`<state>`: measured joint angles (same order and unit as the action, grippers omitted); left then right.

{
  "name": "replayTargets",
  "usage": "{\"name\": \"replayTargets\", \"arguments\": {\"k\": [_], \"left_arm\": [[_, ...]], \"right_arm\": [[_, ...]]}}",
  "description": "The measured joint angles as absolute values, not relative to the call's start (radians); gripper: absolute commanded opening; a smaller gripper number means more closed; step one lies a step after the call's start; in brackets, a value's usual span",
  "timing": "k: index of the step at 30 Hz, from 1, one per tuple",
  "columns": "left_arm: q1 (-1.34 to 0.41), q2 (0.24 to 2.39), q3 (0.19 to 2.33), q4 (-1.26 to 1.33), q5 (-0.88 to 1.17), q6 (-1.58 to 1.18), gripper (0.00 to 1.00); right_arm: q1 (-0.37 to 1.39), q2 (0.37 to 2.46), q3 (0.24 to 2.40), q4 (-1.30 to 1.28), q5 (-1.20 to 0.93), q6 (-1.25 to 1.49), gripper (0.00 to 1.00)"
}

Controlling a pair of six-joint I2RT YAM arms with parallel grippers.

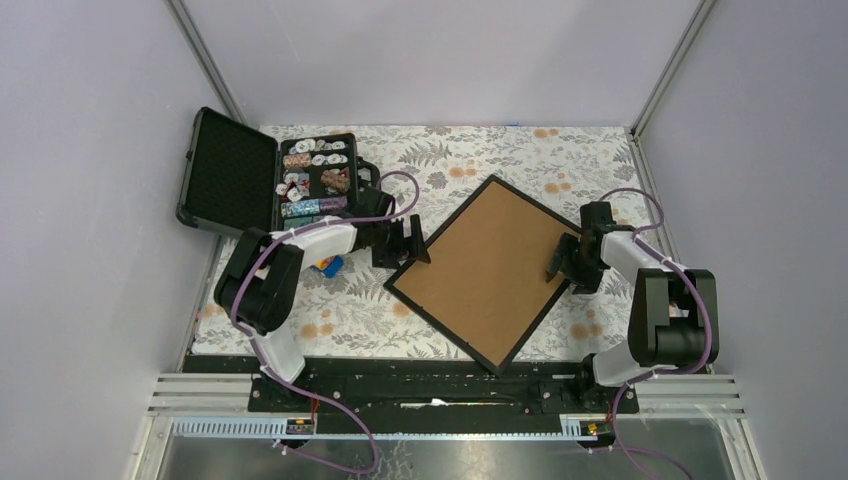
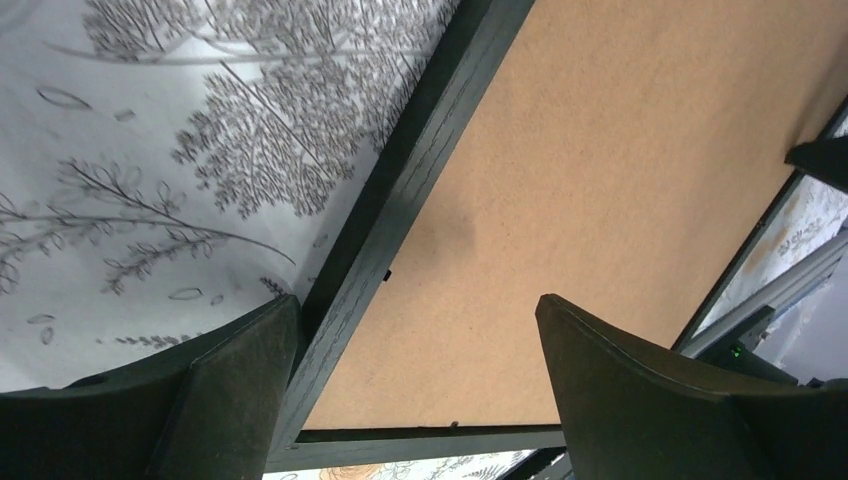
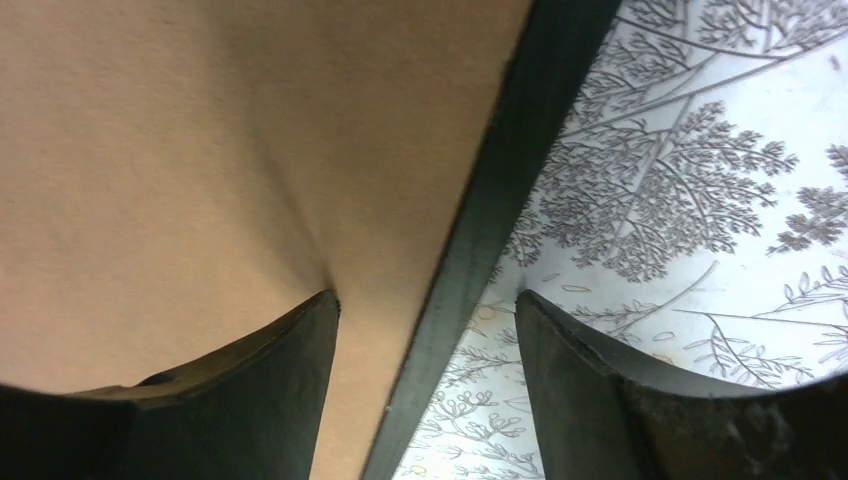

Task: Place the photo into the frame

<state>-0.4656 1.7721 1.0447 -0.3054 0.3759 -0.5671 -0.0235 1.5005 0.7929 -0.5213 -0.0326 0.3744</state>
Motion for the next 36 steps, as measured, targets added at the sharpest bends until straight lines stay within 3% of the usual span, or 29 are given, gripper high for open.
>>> {"name": "replayTargets", "arguments": {"k": [12, 16, 22, 27, 36], "left_arm": [[-0.577, 1.633, 0.868, -0.259, 0.369, -0.657, 0.79], [-0.610, 1.632, 0.903, -0.377, 0.323, -0.633, 0.65], [-0.596, 1.656, 1.056, -0.544, 0.229, -0.543, 0.52], [-0.577, 1.684, 1.109, -0.598, 0.189, -0.506, 0.44], [-0.577, 1.777, 1.124, -0.644, 0.179, -0.489, 0.41]], "right_arm": [[-0.052, 1.662, 0.934, -0.388, -0.078, 0.366, 0.40], [-0.044, 1.709, 0.980, -0.356, -0.077, 0.359, 0.39], [-0.040, 1.718, 0.985, -0.351, -0.078, 0.352, 0.39], [-0.041, 1.724, 0.990, -0.345, -0.091, 0.345, 0.39], [-0.040, 1.729, 0.990, -0.326, -0.106, 0.344, 0.38]]}}
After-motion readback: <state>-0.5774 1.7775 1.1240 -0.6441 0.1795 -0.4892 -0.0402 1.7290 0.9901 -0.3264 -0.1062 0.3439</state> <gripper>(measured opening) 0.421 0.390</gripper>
